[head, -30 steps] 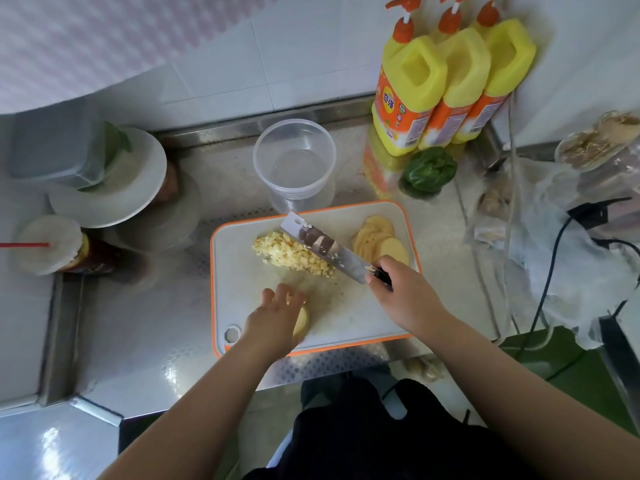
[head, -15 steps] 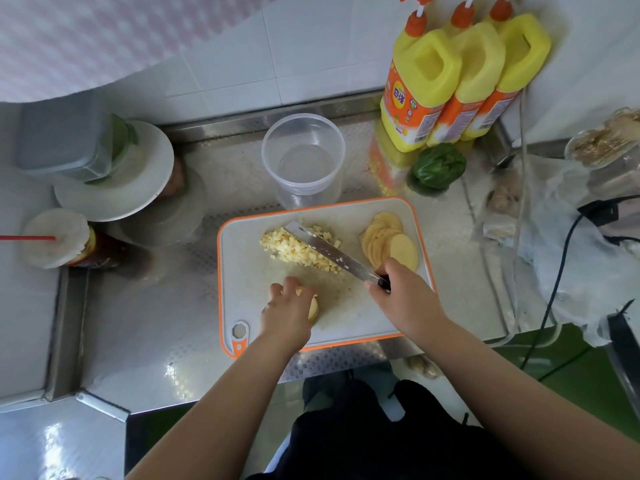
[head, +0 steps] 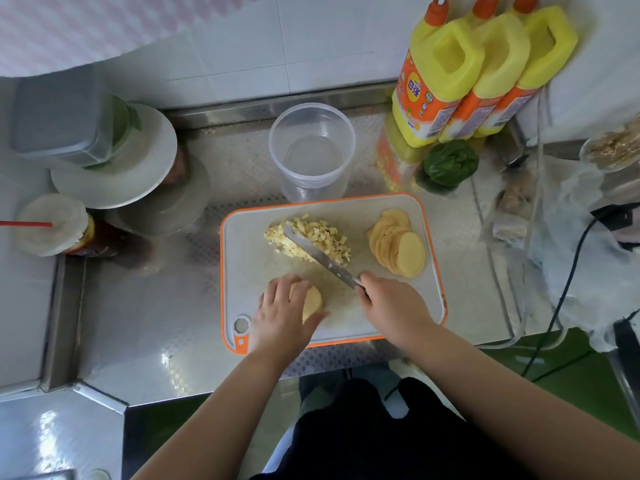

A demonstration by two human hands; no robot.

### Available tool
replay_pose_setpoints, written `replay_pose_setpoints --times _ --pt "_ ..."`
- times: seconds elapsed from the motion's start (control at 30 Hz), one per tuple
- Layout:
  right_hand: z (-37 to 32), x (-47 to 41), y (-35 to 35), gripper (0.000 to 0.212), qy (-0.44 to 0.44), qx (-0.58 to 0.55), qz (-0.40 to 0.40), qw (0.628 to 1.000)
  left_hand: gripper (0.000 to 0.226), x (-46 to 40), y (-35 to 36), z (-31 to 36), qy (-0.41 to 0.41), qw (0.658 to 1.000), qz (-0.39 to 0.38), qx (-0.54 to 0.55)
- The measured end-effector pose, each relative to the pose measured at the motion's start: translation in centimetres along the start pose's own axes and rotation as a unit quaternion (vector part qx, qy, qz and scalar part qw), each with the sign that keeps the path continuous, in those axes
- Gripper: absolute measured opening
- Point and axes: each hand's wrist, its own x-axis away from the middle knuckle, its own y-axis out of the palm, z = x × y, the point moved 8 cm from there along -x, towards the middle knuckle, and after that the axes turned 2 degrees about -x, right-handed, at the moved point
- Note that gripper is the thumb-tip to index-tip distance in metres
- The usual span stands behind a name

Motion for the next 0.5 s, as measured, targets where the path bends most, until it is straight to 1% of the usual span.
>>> replay_pose_setpoints --times 0.03,0.07,0.1,0.2,0.27,0.3,0.4,0.5 --pt "-0.3 0.0 0.3 0.019 -0.004 0.009 -0.001 1.000 0.028 0.4 -0.5 0.1 0.019 0.998 0.064 0.017" --pt "-0.6 -0.1 0.6 0.019 -0.007 0.020 -0.007 1.000 0.015 0.5 -0.6 0.2 0.031 0.994 0.104 0.028" --pt "-1.0 -0.1 1.0 0.019 -0.012 0.029 -0.012 0.999 0.006 0.4 -0.5 0.1 0.031 0.992 0.115 0.038" --pt "-2.5 0.1 2.3 0.027 -0.032 0.048 -0.035 0.998 0.011 -0.2 0.6 -0.2 -0.001 0.993 0.105 0.054" --pt "-2.5 -0.4 3.1 0.032 -0.021 0.075 -0.053 0.996 0.006 -0.2 1.2 -0.6 -0.010 0.992 0.107 0.068" --pt "-2.5 -0.5 3.5 0.028 -0.012 0.096 -0.061 0.993 0.008 -0.1 1.3 -0.6 -0.010 0.991 0.115 0.075" --pt "-1.9 -0.4 4.9 0.003 -0.003 0.113 -0.082 0.990 0.015 0.2 1.4 -0.7 -0.003 0.987 0.139 0.079" --pt "-2.1 -0.7 4.5 0.010 0.000 0.118 -0.078 0.990 0.023 0.0 1.3 -0.7 -0.017 0.985 0.142 0.094"
